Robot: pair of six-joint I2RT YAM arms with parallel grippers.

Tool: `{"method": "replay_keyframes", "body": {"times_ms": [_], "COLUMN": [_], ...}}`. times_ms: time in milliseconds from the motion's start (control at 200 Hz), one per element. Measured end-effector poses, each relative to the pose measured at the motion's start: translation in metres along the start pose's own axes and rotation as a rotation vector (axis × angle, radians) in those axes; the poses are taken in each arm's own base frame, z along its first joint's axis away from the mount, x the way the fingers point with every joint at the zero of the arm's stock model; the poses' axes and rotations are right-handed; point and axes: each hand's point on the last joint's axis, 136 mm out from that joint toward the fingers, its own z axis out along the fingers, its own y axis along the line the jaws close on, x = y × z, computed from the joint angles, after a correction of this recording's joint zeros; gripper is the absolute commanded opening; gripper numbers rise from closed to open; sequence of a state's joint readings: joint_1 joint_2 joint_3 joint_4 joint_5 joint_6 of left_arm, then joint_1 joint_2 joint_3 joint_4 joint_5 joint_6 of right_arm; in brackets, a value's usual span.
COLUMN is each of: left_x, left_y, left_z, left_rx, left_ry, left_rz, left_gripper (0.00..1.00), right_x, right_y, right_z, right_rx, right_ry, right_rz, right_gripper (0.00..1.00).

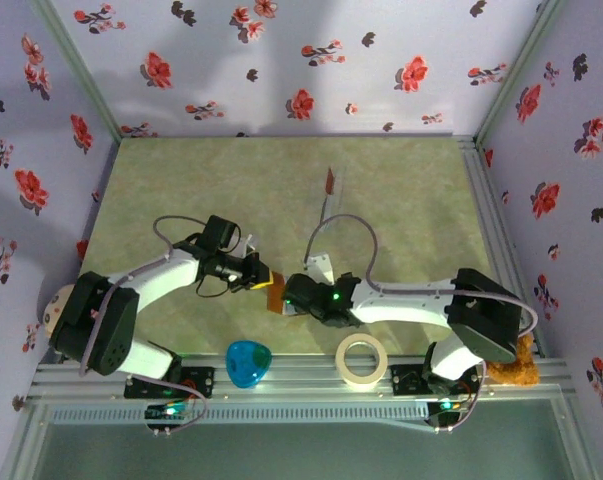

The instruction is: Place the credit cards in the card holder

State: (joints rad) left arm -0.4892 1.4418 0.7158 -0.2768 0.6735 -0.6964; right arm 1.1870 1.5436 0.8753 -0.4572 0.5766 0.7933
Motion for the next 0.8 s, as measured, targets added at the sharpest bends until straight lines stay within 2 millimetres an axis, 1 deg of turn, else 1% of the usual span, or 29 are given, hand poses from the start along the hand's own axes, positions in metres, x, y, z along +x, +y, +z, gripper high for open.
{"method": "replay_keyframes", "body": {"times_ms": [60, 135, 195, 265, 335, 415, 475, 540, 595, 645, 710, 800], "left_x": [0.0, 0.0, -0.001, -0.001, -0.002, -0.003, -0.003, -0.003, -0.004, -0.005, -0.006, -0.006], "left_y": [0.003, 0.006, 0.008, 0.009, 0.009, 0.007, 0.006, 0.004, 0.003, 0.001, -0.002, -0.005], "left_z": [0.001, 0.003, 0.005, 0.006, 0.006, 0.005, 0.003, 0.001, -0.002, -0.004, -0.007, -0.011], "left_rx": [-0.013, -0.025, -0.032, -0.036, -0.04, -0.042, -0.048, -0.059, -0.07, -0.076, -0.081, -0.084], "left_ry": [0.002, 0.007, 0.01, 0.015, 0.019, 0.022, 0.025, 0.03, 0.034, 0.036, 0.034, 0.024], "left_rz": [-0.008, -0.017, -0.026, -0.031, -0.035, -0.038, -0.042, -0.046, -0.05, -0.05, -0.049, -0.043], "left_gripper": [0.0, 0.0, 0.0, 0.0, 0.0, 0.0, 0.0, 0.0, 0.0, 0.0, 0.0, 0.0], "right_x": [0.003, 0.004, 0.001, -0.01, -0.027, -0.054, -0.079, -0.106, -0.124, -0.137, -0.152, -0.162], "right_y": [-0.011, -0.019, -0.02, -0.016, -0.013, -0.017, -0.026, -0.041, -0.056, -0.065, -0.073, -0.075], "right_z": [0.002, 0.001, -0.002, -0.008, -0.015, -0.021, -0.023, -0.024, -0.025, -0.025, -0.02, 0.0], "right_rx": [0.028, 0.033, 0.011, -0.026, -0.064, -0.099, -0.122, -0.125, -0.11, -0.097, -0.078, -0.048], "right_ry": [0.03, 0.072, 0.1, 0.113, 0.12, 0.122, 0.112, 0.085, 0.061, 0.046, 0.038, 0.063], "right_rz": [0.014, 0.03, 0.045, 0.06, 0.06, 0.075, 0.107, 0.141, 0.158, 0.166, 0.163, 0.143], "right_gripper": [0.99, 0.99, 0.99, 0.99, 0.99, 0.99, 0.99, 0.99, 0.99, 0.99, 0.99, 0.99]}}
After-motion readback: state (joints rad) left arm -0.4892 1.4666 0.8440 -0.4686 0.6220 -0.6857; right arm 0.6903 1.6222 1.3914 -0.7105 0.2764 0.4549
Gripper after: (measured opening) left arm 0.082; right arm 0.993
